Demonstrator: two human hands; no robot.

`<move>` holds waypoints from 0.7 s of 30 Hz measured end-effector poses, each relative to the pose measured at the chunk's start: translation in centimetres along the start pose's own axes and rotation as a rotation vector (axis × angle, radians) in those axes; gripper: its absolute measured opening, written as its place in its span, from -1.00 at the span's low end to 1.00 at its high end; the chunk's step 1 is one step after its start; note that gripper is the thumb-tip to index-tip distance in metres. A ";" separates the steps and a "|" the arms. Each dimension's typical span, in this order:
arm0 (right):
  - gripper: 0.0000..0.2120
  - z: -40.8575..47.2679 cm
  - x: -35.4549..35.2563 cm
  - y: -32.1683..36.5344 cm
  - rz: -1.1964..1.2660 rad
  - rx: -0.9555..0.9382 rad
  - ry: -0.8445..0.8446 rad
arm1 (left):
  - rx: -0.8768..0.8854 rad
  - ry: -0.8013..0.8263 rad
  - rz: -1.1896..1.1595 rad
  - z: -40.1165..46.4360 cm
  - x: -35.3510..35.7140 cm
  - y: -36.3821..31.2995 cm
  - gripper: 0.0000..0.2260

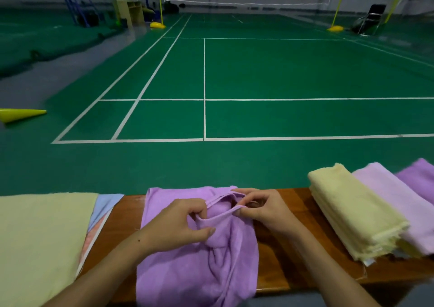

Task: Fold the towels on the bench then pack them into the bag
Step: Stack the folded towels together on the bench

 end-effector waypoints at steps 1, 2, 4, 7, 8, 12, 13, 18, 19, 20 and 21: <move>-0.85 -0.1 -0.3 0.5 -0.016 -0.007 0.003 | -0.002 -0.034 0.105 -0.1 -0.4 0.4 -0.77; -0.86 -0.3 -0.6 0.9 -0.044 -0.011 0.007 | -0.017 -0.067 0.219 -0.2 -0.8 0.8 -0.75; -0.87 -0.6 -1.3 1.7 -0.154 -0.020 0.017 | -0.040 -0.142 0.418 -0.3 -1.7 1.3 -0.69; -0.86 -0.8 -1.5 3.4 -0.433 -0.085 0.035 | -0.045 -0.254 0.552 -0.1 -2.9 0.6 -0.63; -0.85 -0.8 -1.4 4.3 -0.553 -0.128 0.047 | -0.035 -0.275 0.584 0.0 -3.3 0.1 -0.62; -0.92 -0.5 -0.3 9.0 -0.923 -0.265 0.104 | 0.022 -0.362 0.686 0.6 -5.7 -2.3 -0.58; -0.93 -0.4 0.1 10.4 -0.973 -0.296 0.109 | 0.029 -0.392 0.697 0.7 -6.5 -3.0 -0.58; -0.85 -0.7 1.3 17.2 -1.055 -0.342 -0.013 | -0.008 -0.494 0.598 1.4 -11.1 -5.4 -0.60; -0.82 -0.8 1.5 18.4 -1.070 -0.343 -0.031 | -0.010 -0.495 0.551 1.5 -12.0 -5.8 -0.61; -0.78 -0.9 1.8 19.7 -1.086 -0.353 -0.050 | -0.009 -0.495 0.491 1.7 -12.9 -6.2 -0.62; -0.73 -1.1 2.2 21.0 -1.090 -0.371 -0.068 | -0.001 -0.497 0.424 1.8 -13.6 -6.7 -0.64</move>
Point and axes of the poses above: each hand's wrist, its own z-axis towards the middle knuckle, its own x-axis out of the palm, y = z × x, the point moved 5 cm from there along z, towards the middle knuckle, and after that the axes turned 10 degrees about z, right-handed, at the moved point
